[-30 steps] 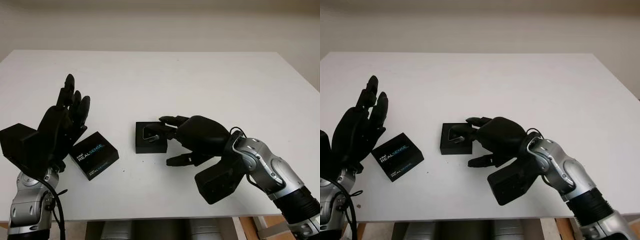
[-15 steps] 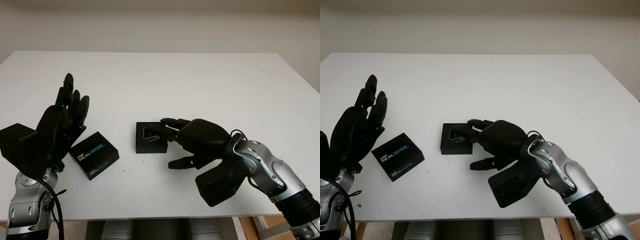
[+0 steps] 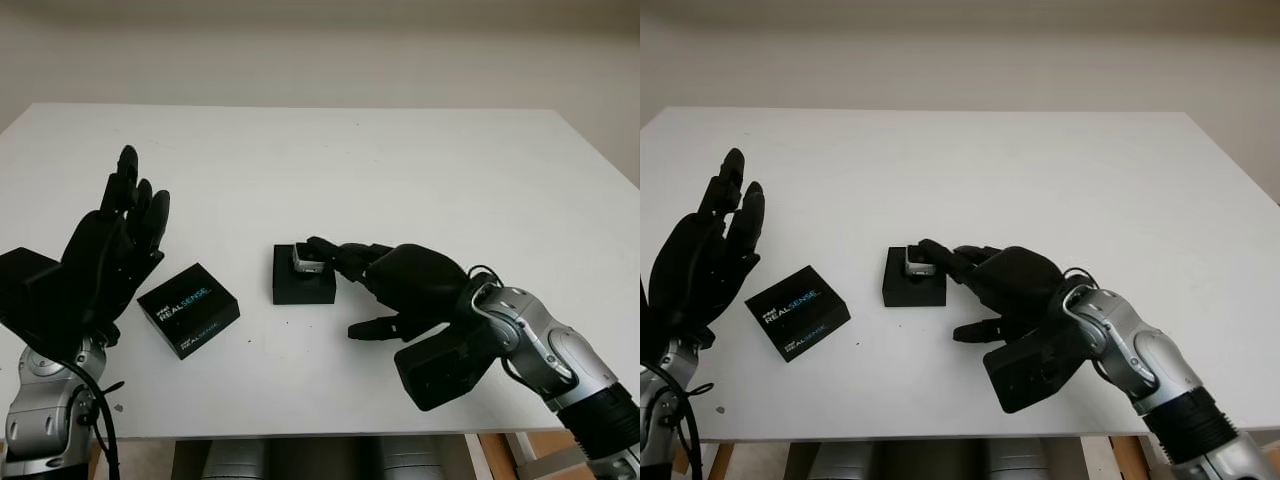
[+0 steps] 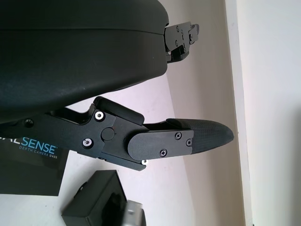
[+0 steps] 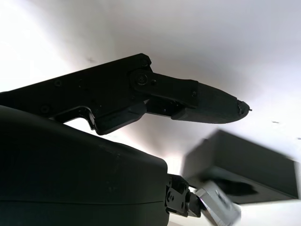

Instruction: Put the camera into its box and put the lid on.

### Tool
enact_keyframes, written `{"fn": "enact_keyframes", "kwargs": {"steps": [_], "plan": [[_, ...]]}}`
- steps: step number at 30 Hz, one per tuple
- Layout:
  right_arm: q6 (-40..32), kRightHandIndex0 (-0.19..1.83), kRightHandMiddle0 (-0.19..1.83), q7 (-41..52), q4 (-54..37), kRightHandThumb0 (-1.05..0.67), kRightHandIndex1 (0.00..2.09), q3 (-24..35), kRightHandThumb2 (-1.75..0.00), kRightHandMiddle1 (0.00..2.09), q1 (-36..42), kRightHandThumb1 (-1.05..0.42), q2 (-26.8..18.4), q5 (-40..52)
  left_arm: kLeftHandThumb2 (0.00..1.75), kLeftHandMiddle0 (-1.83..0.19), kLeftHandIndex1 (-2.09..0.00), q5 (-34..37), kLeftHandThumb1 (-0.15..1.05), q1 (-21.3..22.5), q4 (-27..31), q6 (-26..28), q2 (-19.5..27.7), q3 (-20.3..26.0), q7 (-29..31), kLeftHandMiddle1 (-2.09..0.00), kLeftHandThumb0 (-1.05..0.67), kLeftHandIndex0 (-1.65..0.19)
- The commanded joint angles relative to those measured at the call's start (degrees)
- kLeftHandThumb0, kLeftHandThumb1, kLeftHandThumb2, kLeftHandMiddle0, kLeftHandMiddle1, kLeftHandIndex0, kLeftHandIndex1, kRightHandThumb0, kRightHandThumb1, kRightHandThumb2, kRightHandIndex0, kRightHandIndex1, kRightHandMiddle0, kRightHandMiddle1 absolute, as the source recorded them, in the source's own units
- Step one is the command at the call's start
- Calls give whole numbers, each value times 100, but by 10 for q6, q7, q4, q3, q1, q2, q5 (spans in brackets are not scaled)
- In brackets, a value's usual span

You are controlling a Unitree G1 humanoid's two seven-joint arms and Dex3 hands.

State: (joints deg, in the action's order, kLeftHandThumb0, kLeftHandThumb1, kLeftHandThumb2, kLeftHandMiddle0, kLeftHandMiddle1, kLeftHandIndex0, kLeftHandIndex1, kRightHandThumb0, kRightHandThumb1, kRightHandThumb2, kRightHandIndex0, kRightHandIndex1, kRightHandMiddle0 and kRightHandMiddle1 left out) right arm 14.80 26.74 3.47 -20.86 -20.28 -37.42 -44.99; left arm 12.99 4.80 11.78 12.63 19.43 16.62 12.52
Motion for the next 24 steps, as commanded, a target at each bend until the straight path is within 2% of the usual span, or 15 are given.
{"fn": "enact_keyframes", "kwargs": {"steps": [1, 24], "plan": [[-5, -3, 28, 10, 7, -87, 0, -6, -65, 5, 20, -105, -17, -9, 48, 19, 0, -1, 105, -2, 12, 3, 6, 4, 0, 0, -71, 19], [26, -8, 21, -40, 17, -85, 5, 8, -63, 3, 1, -105, -11, 24, 48, 19, 0, 3, 105, 6, 0, -8, -9, -8, -6, 0, -70, 19]]}}
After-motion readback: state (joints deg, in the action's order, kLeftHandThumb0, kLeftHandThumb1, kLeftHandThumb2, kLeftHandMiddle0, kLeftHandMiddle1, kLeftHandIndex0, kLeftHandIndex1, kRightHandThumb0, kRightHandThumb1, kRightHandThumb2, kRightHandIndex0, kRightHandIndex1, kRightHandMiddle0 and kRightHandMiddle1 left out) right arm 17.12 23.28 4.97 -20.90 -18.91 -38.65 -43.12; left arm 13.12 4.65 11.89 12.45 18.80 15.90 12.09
